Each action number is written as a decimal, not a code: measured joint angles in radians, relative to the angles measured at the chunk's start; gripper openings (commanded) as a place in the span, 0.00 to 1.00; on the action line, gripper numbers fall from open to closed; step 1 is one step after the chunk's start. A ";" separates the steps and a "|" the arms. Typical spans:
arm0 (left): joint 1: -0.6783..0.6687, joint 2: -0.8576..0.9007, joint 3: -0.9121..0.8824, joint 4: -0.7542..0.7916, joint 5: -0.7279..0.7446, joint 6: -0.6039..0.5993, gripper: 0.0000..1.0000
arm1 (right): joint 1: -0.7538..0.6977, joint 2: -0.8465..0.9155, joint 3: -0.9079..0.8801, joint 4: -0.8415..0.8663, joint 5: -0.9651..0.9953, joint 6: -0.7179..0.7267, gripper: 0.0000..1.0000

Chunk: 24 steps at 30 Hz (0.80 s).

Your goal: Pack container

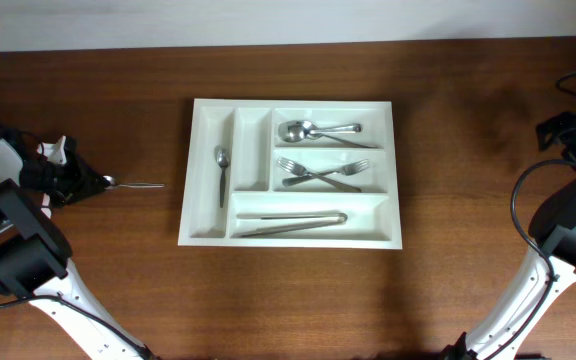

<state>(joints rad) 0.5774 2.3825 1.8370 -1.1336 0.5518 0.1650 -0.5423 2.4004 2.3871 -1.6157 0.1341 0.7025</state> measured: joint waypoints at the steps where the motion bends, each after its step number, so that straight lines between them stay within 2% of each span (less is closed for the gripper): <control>1: 0.000 0.000 0.000 0.000 0.000 0.000 0.14 | 0.000 0.000 0.000 0.000 0.000 0.000 0.99; 3: 0.000 0.000 0.000 0.006 -0.001 0.003 0.09 | 0.000 0.000 0.000 0.000 0.000 0.000 0.99; 9: 0.000 0.004 0.000 0.023 0.000 0.005 0.09 | 0.000 0.000 0.000 0.000 0.000 0.001 0.99; 12: 0.000 0.004 0.000 0.030 0.006 0.005 0.02 | 0.000 0.000 0.000 0.000 0.000 0.001 0.99; 24: 0.000 0.025 0.018 0.027 0.095 0.011 0.02 | 0.000 0.000 0.000 0.000 0.000 0.001 0.99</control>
<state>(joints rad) 0.5774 2.4077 1.8549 -1.1065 0.6468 0.1761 -0.5423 2.4004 2.3871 -1.6161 0.1341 0.7033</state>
